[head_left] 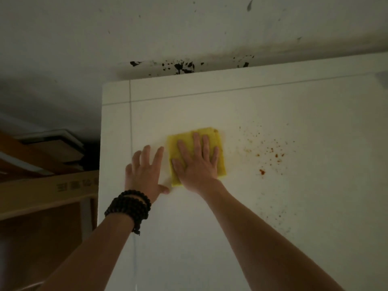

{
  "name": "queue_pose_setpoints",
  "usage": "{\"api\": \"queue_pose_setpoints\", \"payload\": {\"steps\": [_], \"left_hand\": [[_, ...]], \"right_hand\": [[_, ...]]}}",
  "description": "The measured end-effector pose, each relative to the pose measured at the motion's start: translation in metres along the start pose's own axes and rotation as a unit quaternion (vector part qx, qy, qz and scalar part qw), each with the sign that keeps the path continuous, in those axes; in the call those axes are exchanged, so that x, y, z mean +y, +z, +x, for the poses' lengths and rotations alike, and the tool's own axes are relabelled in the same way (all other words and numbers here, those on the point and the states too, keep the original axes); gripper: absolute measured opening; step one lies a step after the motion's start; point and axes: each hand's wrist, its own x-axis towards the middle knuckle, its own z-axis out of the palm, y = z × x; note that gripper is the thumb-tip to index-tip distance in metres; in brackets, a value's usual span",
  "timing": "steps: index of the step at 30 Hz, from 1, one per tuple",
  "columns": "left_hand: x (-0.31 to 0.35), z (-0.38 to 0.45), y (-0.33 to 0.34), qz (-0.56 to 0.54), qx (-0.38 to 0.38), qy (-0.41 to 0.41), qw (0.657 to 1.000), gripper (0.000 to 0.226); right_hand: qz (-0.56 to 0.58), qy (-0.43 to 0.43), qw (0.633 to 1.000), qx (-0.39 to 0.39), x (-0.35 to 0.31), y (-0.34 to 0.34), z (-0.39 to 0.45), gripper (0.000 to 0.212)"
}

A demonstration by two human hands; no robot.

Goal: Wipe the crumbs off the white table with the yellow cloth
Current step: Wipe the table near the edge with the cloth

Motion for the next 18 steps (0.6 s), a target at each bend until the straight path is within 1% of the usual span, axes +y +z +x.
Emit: {"api": "queue_pose_setpoints", "payload": {"steps": [2,3,6,8,11,14,18], "left_hand": [[-0.004,-0.014,0.005,-0.016,-0.015,0.007,1.0,0.105],[-0.006,-0.02,0.008,-0.015,-0.031,0.009,0.999,0.106],[-0.003,-0.042,0.011,0.038,-0.108,0.037,0.993,0.125],[0.004,-0.062,0.016,0.052,-0.133,0.062,0.988,0.132],[0.01,-0.091,0.026,0.05,-0.145,0.089,0.984,0.135],[0.003,-0.129,0.04,0.079,-0.162,0.122,0.976,0.139],[-0.011,-0.167,0.066,0.112,-0.148,0.158,0.97,0.142]], "right_hand": [[0.002,-0.004,1.0,-0.001,0.001,0.01,-0.021,0.065],[0.003,-0.001,1.0,0.0,0.002,0.017,-0.034,0.065],[0.006,0.024,1.0,-0.003,0.006,0.036,-0.075,0.066],[0.006,0.046,0.999,0.001,0.008,0.047,-0.102,0.067],[0.019,0.082,0.996,0.01,0.007,0.064,-0.138,0.067],[0.035,0.111,0.993,0.016,-0.006,0.087,-0.187,0.067],[0.054,0.153,0.986,0.028,-0.019,0.12,-0.256,0.065]]}}
